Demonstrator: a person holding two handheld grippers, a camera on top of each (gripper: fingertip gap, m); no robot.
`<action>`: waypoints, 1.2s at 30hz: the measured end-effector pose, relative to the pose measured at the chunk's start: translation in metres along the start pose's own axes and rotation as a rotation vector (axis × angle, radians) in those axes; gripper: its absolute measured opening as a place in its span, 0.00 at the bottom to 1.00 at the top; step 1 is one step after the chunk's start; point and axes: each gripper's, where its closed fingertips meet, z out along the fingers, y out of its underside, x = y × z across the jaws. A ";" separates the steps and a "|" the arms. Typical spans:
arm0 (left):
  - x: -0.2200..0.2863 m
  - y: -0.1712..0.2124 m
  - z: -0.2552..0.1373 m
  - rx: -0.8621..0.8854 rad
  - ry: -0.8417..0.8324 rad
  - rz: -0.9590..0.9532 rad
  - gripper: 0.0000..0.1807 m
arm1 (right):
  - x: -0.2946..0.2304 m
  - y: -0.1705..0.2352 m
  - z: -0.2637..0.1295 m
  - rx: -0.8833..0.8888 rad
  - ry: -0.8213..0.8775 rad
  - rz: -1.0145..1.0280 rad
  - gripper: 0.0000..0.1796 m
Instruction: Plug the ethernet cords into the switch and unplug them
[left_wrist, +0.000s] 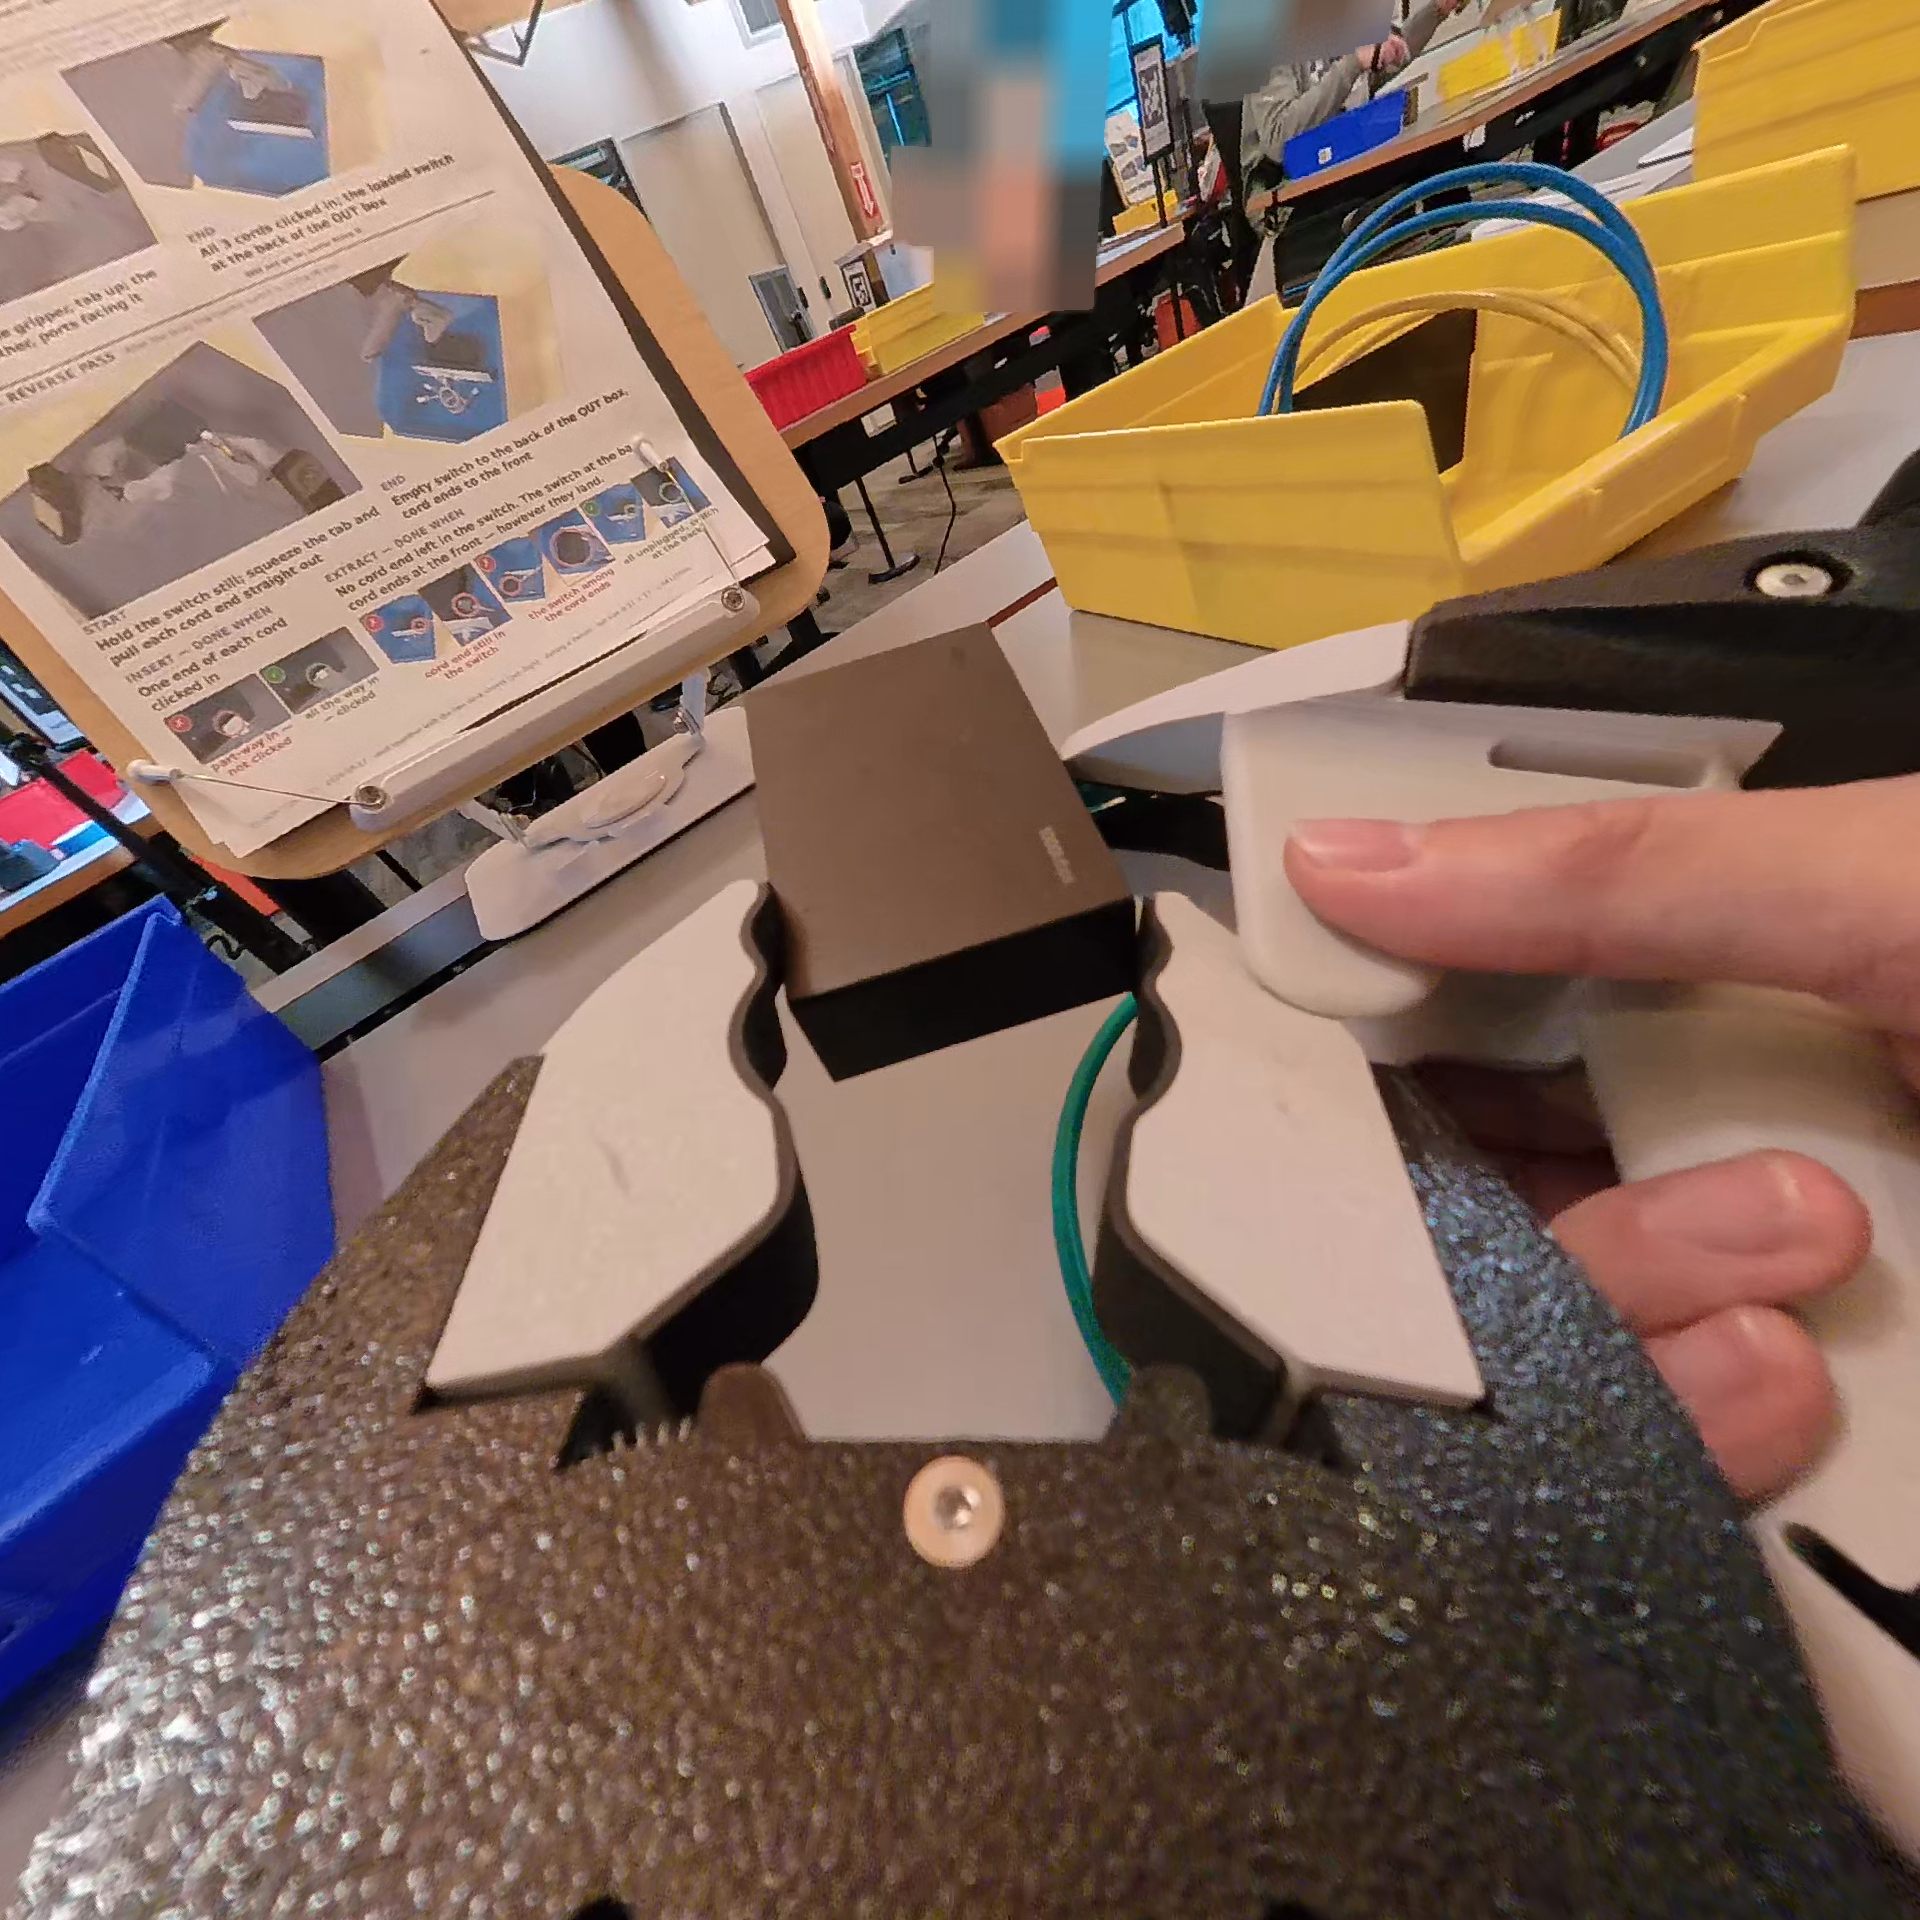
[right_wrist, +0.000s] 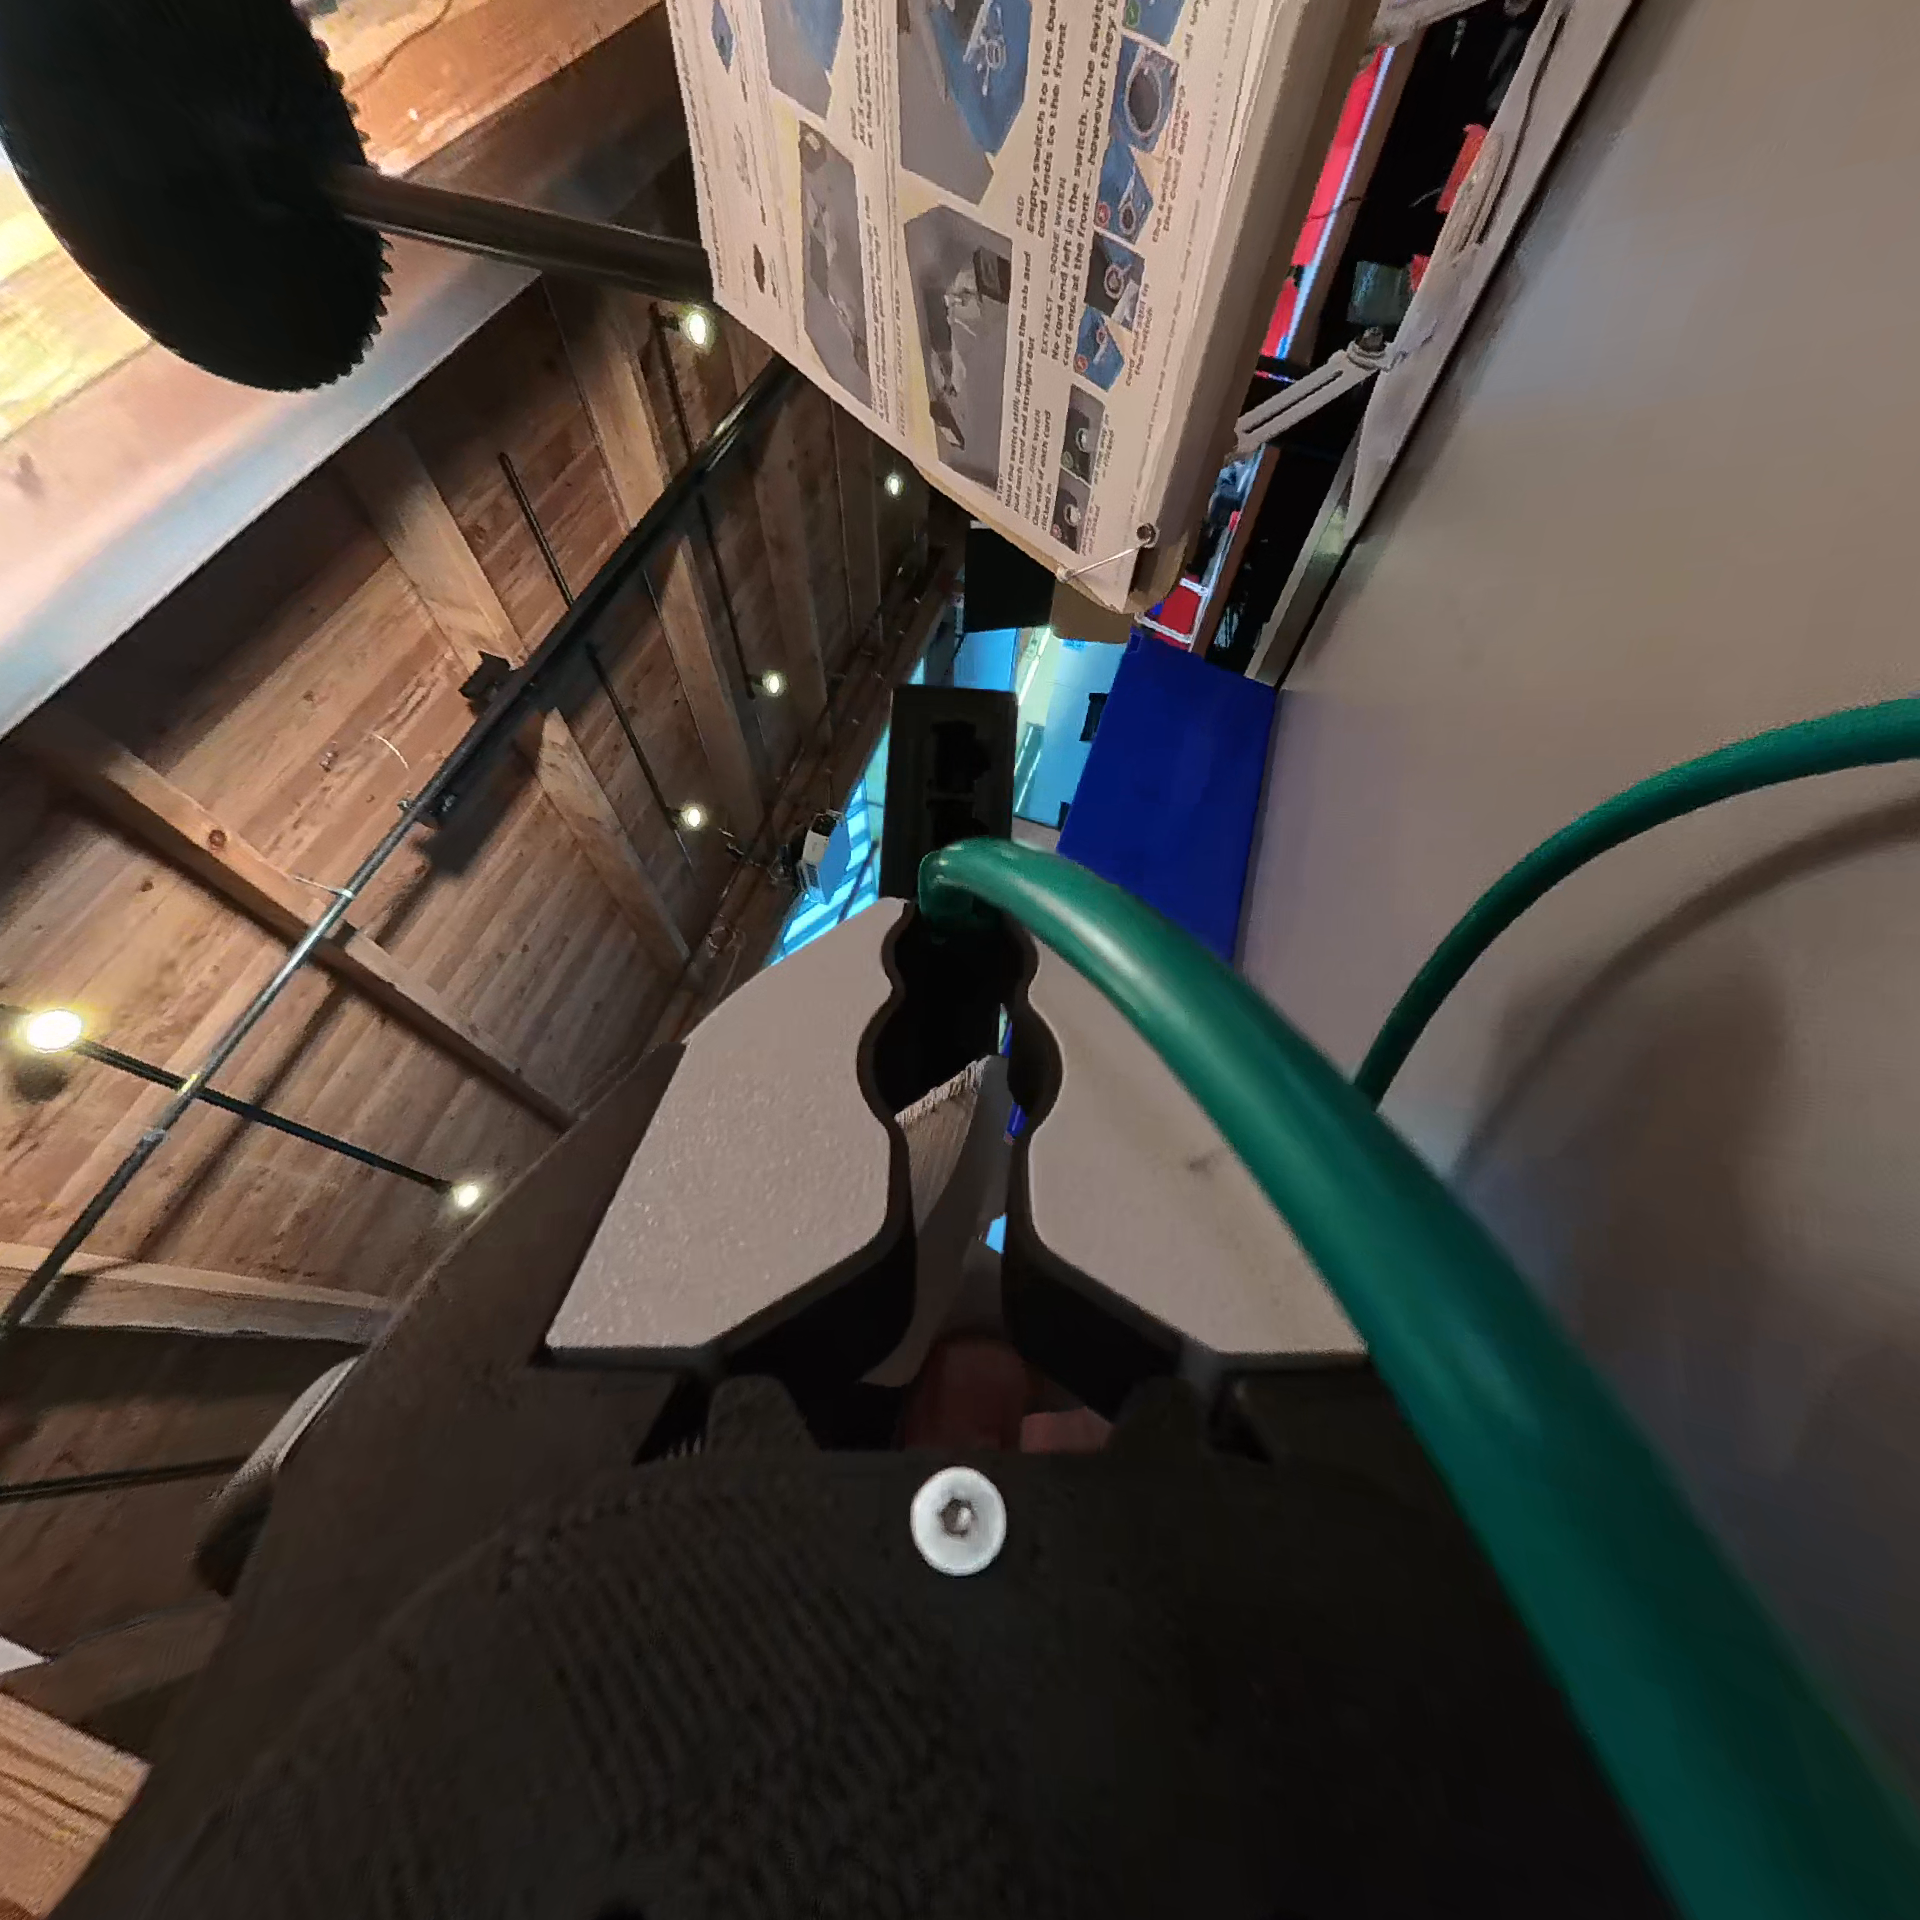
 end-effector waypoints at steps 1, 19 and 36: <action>0.000 -0.001 -0.001 0.009 0.000 -0.005 0.36 | -0.001 0.000 0.001 -0.009 -0.008 0.005 0.06; -0.004 -0.009 -0.003 0.096 0.059 -0.024 0.36 | -0.011 0.003 0.001 -0.038 -0.048 -0.037 0.07; -0.002 0.000 0.000 0.047 0.021 -0.074 0.34 | -0.006 0.002 0.001 -0.024 -0.061 -0.007 0.07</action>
